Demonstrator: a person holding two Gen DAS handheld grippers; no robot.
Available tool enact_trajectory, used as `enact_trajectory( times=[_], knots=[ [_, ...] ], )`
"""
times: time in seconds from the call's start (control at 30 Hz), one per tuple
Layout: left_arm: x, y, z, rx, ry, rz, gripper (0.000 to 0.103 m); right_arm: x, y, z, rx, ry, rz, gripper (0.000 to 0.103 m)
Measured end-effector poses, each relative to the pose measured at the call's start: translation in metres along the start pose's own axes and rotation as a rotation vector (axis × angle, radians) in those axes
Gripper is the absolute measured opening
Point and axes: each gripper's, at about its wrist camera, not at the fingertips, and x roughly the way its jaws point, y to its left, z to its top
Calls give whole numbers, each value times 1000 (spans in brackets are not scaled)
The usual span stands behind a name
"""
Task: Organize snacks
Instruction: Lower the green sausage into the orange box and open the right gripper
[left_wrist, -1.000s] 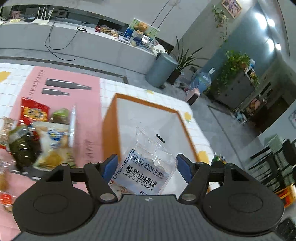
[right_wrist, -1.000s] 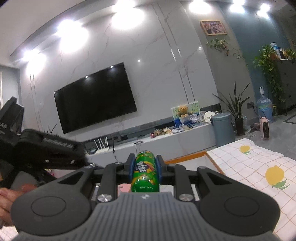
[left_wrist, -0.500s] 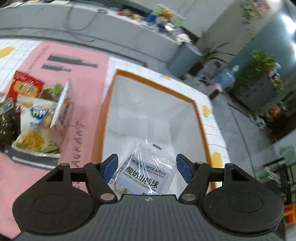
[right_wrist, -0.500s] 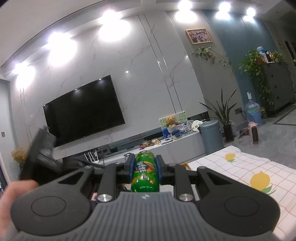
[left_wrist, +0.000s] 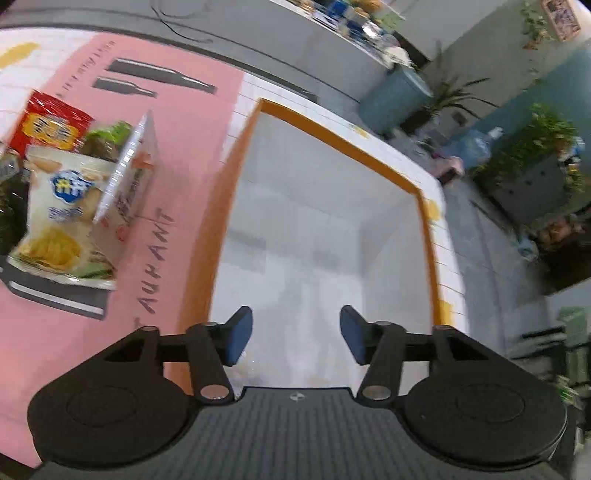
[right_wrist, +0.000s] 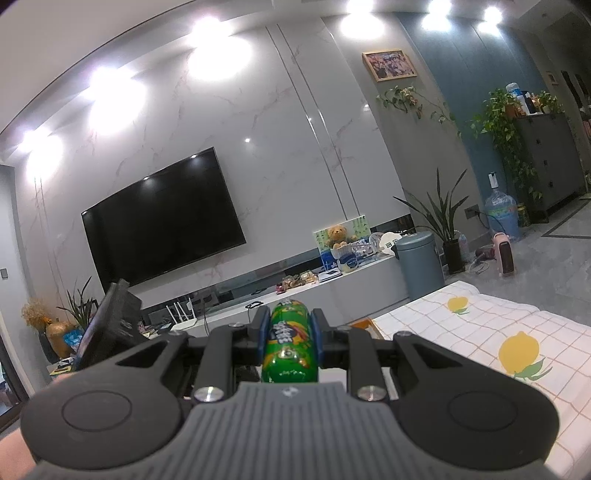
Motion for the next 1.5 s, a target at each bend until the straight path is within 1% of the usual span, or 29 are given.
enact_trajectory(
  times=[0.03, 0.1, 0.2, 0.3, 0.47, 0.57, 0.63, 0.7, 0.8, 0.87, 1.03, 1.13, 1.37, 1.5],
  knots=[
    [-4, -1, -1, 16, -2, -12, 72, 1, 0, 0, -4, 9, 3, 21],
    [-18, -5, -6, 91, -40, -5, 79, 6, 0, -1, -8, 48, 17, 21],
    [-45, -13, -22, 236, -126, 41, 84, 15, 2, -6, -12, 115, 23, 21],
    [-73, -13, -40, 317, -199, 89, 85, 25, 6, -13, -17, 180, 26, 21],
    [-107, 2, -65, 370, -258, 171, 85, 51, 12, -25, -56, 304, 26, 21],
    [-122, 14, -81, 398, -282, 223, 86, 69, 14, -36, -75, 373, -18, 21],
    [-129, 22, -92, 423, -291, 249, 86, 81, 15, -45, -89, 435, -47, 21],
    [-135, 33, -100, 426, -296, 243, 86, 91, 16, -55, -91, 494, -61, 21],
    [-139, 45, -114, 434, -318, 208, 86, 100, 14, -69, -104, 553, -115, 21],
    [-137, 52, -116, 446, -321, 207, 86, 102, 14, -75, -128, 571, -138, 21],
    [-128, 68, -115, 464, -301, 231, 86, 105, 16, -80, -160, 605, -169, 21],
    [-125, 78, -112, 447, -292, 249, 86, 107, 16, -79, -169, 611, -182, 21],
    [-131, 94, -110, 410, -306, 279, 86, 105, 21, -81, -201, 608, -196, 21],
    [-136, 96, -109, 391, -311, 276, 86, 106, 24, -81, -205, 605, -198, 22]
  ],
)
